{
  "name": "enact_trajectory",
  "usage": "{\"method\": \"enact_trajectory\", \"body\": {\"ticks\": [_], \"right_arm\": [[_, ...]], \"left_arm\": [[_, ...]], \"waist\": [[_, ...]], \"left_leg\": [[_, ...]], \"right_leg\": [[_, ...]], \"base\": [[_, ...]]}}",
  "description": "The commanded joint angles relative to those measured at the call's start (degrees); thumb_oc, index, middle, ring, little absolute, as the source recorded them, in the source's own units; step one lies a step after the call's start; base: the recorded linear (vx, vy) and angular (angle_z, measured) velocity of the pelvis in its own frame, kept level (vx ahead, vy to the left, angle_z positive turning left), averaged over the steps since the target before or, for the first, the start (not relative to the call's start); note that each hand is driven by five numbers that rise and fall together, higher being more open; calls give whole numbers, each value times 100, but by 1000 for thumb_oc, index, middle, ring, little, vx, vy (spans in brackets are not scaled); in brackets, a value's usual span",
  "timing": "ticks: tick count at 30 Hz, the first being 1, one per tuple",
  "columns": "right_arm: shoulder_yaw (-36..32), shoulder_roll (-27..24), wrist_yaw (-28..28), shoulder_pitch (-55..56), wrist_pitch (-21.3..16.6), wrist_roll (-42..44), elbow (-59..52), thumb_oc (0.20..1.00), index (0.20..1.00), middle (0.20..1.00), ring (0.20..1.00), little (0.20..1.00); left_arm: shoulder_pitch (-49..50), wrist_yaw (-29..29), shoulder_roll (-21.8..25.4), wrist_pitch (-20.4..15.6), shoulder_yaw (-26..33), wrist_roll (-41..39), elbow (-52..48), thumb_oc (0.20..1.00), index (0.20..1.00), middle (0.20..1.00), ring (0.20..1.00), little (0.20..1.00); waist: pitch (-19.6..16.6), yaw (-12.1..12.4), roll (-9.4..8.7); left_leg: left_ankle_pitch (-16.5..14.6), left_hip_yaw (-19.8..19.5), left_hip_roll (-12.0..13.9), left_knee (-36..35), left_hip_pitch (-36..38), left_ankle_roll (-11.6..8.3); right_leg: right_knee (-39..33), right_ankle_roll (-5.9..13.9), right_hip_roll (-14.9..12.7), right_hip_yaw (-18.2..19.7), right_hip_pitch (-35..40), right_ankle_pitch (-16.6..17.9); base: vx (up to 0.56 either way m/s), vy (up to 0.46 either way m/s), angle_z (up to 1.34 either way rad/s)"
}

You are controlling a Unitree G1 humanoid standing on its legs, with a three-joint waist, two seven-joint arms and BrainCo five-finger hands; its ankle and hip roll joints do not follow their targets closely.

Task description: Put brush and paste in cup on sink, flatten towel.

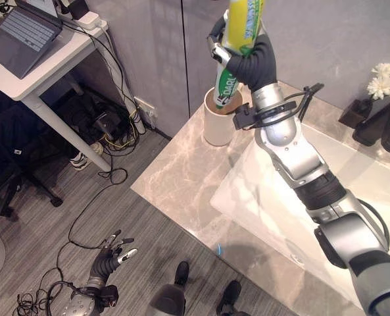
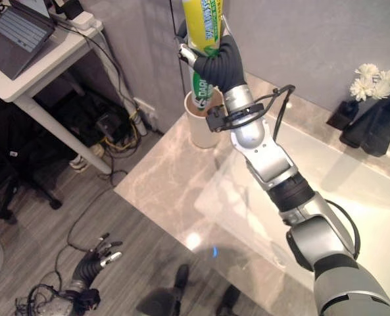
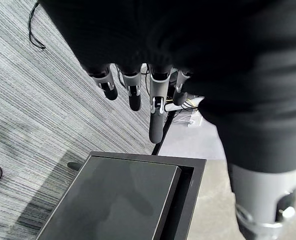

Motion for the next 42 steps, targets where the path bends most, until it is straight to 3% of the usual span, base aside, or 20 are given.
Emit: {"method": "enact_trajectory", "body": {"ticks": [1,2,3,17,22,26,30,33,34,35,37,38,39,40,42], "right_arm": [[21,-20,13,-346,-173,-47,-246,200,200,200,200,200],[36,-25,22,-346,-172,-56,-247,413,413,413,413,413],[39,-26,10,-350,-165,-99,-242,1000,1000,1000,1000,1000],[-144,139,-26,-182,-159,-245,-418,1000,1000,1000,1000,1000],[-733,106,-474,150,-254,-850,-934,1000,1000,1000,1000,1000],[-1265,-57,-733,662,-302,-1296,-1438,1000,1000,1000,1000,1000],[-2682,-842,-1174,2184,-339,-2084,-2409,1000,1000,1000,1000,1000],[-3804,-1045,-1440,3291,-382,-2463,-2998,1000,1000,1000,1000,1000],[-4323,-1172,-1569,3697,-374,-2698,-3143,1000,1000,1000,1000,1000],[-5282,-1328,-1782,4407,-392,-2984,-3318,1000,1000,1000,1000,1000],[-5699,-1218,-1923,4725,-419,-2991,-3378,1000,1000,1000,1000,1000],[-6381,-1123,-2229,5274,-405,-2999,-3137,1000,1000,1000,1000,1000],[-6398,-1113,-2239,5299,-417,-2995,-3141,1000,1000,1000,1000,1000],[-7014,-725,-2503,5802,-408,-2842,-2820,1000,1000,1000,1000,1000],[-7111,-552,-2623,5953,-401,-2824,-2708,1000,1000,1000,1000,1000]], "left_arm": [[63,-55,235,-277,-144,53,-19,1000,1000,1000,1000,1000],[63,-51,227,-276,-140,66,-6,1000,1000,1000,1000,1000],[68,-48,215,-280,-130,89,7,1000,1000,1000,1000,1000],[-78,-97,127,-203,-207,65,276,1000,1000,1000,1000,1000],[-230,-10,98,-260,-203,191,277,1000,1000,1000,1000,1000],[-342,117,161,-425,7,281,-280,1000,1000,1000,1000,1000],[-488,568,-71,-739,905,44,-1164,1000,1000,1000,1000,1000],[-556,817,-226,-850,1353,229,-1340,1000,1000,1000,1000,1000],[-512,887,-260,-888,1589,363,-1451,1000,1000,1000,1000,1000],[-442,957,-358,-959,1963,471,-1589,1000,1000,1000,1000,1000],[-419,1000,-379,-989,2046,544,-1673,1000,1000,1000,1000,1000],[-346,1087,-424,-1068,2313,663,-1764,1000,1000,1000,1000,1000],[-338,1090,-415,-1064,2304,667,-1776,1000,1000,1000,1000,1000],[-251,1149,-471,-1117,2549,714,-1878,1000,1000,1000,1000,1000],[-226,1148,-447,-1130,2567,712,-1893,1000,1000,1000,1000,1000]], "waist": [[-163,152,-276],[-162,150,-276],[-157,151,-271],[-260,100,-212],[-389,-46,-55],[-441,-187,59],[-485,-569,98],[-499,-839,84],[-497,-932,81],[-511,-1165,78],[-537,-1219,77],[-564,-1441,96],[-567,-1424,89],[-580,-1661,145],[-598,-1683,144]], "left_leg": [[142,172,-327,-75,-10,186],[140,172,-326,-75,-8,186],[140,178,-327,-75,-3,186],[65,292,-306,-69,216,202],[38,398,-290,-74,384,207],[45,460,-276,-75,471,200],[110,455,-228,-75,457,152],[135,481,-192,-75,399,127],[133,492,-180,-75,397,114],[85,527,-154,-75,426,96],[117,539,-142,-75,411,99],[50,603,-123,-75,450,100],[90,612,-122,-75,433,105],[15,693,-93,-75,470,94],[63,727,-83,-75,441,99]], "right_leg": [[6,480,-311,112,586,34],[6,479,-310,114,586,33],[6,477,-308,128,588,28],[6,456,-298,214,733,0],[13,460,-320,280,808,-7],[25,455,-328,330,842,-5],[14,454,-333,287,810,27],[6,463,-331,290,737,52],[6,468,-328,297,728,54],[6,489,-313,335,718,29],[6,480,-309,359,687,64],[6,497,-294,469,660,49],[6,489,-294,471,640,83],[6,498,-290,592,593,59],[6,482,-289,637,537,116]], "base": [[0,0,0],[0,0,0],[0,0,0],[-4,2,-1],[-37,24,-9],[-47,11,-10],[-63,-15,-4],[-54,-21,0],[0,0,0],[-7,-19,-7],[18,2,-8],[25,14,-13],[49,17,-18],[-14,6,-39],[-14,-5,-38]]}}
